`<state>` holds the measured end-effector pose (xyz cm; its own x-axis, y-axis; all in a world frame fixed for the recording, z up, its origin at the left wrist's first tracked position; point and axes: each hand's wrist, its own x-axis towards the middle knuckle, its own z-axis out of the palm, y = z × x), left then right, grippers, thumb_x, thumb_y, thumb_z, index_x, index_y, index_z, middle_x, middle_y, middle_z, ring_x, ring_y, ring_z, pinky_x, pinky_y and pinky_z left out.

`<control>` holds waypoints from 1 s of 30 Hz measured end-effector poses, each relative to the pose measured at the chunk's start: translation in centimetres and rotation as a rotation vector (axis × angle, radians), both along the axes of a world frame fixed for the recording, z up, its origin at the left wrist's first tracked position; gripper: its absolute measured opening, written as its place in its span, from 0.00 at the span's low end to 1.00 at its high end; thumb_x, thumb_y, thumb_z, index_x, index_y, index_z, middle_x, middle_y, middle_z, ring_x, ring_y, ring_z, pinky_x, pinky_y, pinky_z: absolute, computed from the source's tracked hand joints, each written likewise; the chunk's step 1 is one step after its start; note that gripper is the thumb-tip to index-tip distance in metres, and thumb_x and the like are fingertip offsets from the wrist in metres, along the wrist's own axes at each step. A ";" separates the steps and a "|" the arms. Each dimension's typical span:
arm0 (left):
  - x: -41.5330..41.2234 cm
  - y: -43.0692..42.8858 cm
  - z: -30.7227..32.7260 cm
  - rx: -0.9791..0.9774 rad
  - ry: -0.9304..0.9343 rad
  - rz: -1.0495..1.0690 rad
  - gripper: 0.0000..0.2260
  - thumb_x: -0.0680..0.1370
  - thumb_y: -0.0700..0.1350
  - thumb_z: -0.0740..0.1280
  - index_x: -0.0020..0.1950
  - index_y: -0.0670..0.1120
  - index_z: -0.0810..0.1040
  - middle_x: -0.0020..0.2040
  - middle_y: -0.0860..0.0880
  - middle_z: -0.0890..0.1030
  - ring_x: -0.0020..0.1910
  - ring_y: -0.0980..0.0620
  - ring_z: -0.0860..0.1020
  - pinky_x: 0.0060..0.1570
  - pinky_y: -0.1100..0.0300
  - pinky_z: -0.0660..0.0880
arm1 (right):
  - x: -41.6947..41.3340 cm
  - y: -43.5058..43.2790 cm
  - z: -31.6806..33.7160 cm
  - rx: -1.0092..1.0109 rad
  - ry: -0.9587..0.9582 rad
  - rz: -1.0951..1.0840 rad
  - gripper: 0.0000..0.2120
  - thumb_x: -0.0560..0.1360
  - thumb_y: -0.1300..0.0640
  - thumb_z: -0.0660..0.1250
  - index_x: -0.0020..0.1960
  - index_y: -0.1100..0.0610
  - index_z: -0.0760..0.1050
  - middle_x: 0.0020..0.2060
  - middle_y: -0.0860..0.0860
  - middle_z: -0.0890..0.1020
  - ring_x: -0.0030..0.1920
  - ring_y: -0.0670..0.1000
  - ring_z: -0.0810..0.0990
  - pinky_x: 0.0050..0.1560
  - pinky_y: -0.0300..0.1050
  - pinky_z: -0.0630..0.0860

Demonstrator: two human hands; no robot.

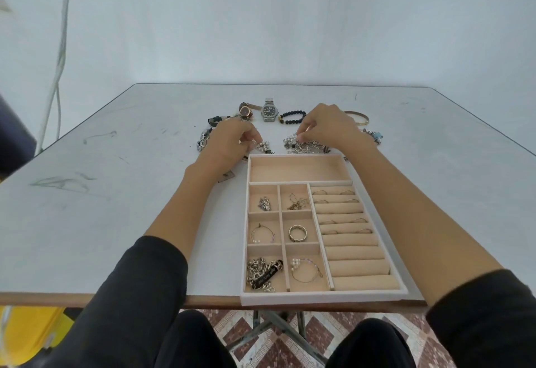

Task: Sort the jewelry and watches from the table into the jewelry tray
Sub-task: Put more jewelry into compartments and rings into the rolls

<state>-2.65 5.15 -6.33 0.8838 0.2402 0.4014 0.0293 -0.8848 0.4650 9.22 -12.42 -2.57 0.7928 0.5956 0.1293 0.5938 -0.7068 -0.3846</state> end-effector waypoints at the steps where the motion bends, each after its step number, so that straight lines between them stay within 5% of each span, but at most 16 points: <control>1: -0.1 0.0 0.1 -0.004 -0.007 0.005 0.10 0.72 0.31 0.68 0.49 0.41 0.83 0.47 0.43 0.80 0.47 0.47 0.77 0.48 0.61 0.71 | 0.0 0.1 -0.1 0.002 -0.004 -0.005 0.05 0.69 0.53 0.74 0.45 0.50 0.83 0.44 0.51 0.84 0.47 0.52 0.80 0.38 0.41 0.69; 8: -0.2 0.5 0.5 -0.065 -0.102 0.060 0.08 0.76 0.34 0.67 0.49 0.44 0.83 0.47 0.49 0.78 0.43 0.53 0.75 0.48 0.60 0.71 | 0.1 0.1 0.0 0.080 -0.032 -0.022 0.01 0.72 0.55 0.70 0.43 0.50 0.81 0.43 0.49 0.82 0.45 0.51 0.79 0.36 0.40 0.68; 13: 0.0 0.4 0.8 -0.137 -0.196 0.045 0.12 0.76 0.31 0.64 0.52 0.43 0.82 0.48 0.49 0.83 0.41 0.57 0.77 0.42 0.74 0.70 | -0.1 -0.6 0.6 0.269 0.013 0.006 0.02 0.72 0.55 0.71 0.42 0.54 0.81 0.31 0.44 0.76 0.36 0.47 0.75 0.41 0.45 0.71; 16: -0.2 0.1 1.2 -0.168 -0.240 0.011 0.11 0.76 0.31 0.64 0.52 0.42 0.82 0.47 0.51 0.82 0.40 0.64 0.76 0.39 0.78 0.68 | -0.6 -1.2 1.2 0.377 0.078 0.038 0.05 0.73 0.55 0.71 0.45 0.57 0.82 0.35 0.45 0.77 0.40 0.44 0.75 0.42 0.41 0.70; 19: -0.4 -0.3 1.5 -0.216 -0.270 -0.021 0.09 0.76 0.33 0.66 0.51 0.44 0.82 0.46 0.52 0.82 0.41 0.64 0.77 0.41 0.76 0.71 | -1.3 -1.6 1.5 0.477 0.141 0.060 0.05 0.74 0.56 0.70 0.46 0.57 0.81 0.37 0.47 0.78 0.35 0.40 0.72 0.35 0.33 0.66; 24: -0.8 -0.7 2.1 -0.327 -0.294 -0.042 0.08 0.75 0.35 0.68 0.49 0.46 0.81 0.42 0.48 0.82 0.38 0.57 0.79 0.40 0.70 0.76 | -1.8 -2.1 1.5 0.607 0.280 0.095 0.04 0.75 0.55 0.69 0.46 0.55 0.80 0.39 0.48 0.81 0.34 0.44 0.76 0.34 0.35 0.68; 30: -0.8 -1.0 2.1 -0.320 -0.273 -0.048 0.07 0.74 0.36 0.68 0.47 0.47 0.81 0.41 0.52 0.82 0.35 0.64 0.78 0.40 0.72 0.75 | -2.0 -2.3 2.1 0.764 0.409 0.119 0.03 0.76 0.56 0.68 0.45 0.55 0.79 0.38 0.47 0.83 0.35 0.46 0.78 0.32 0.36 0.69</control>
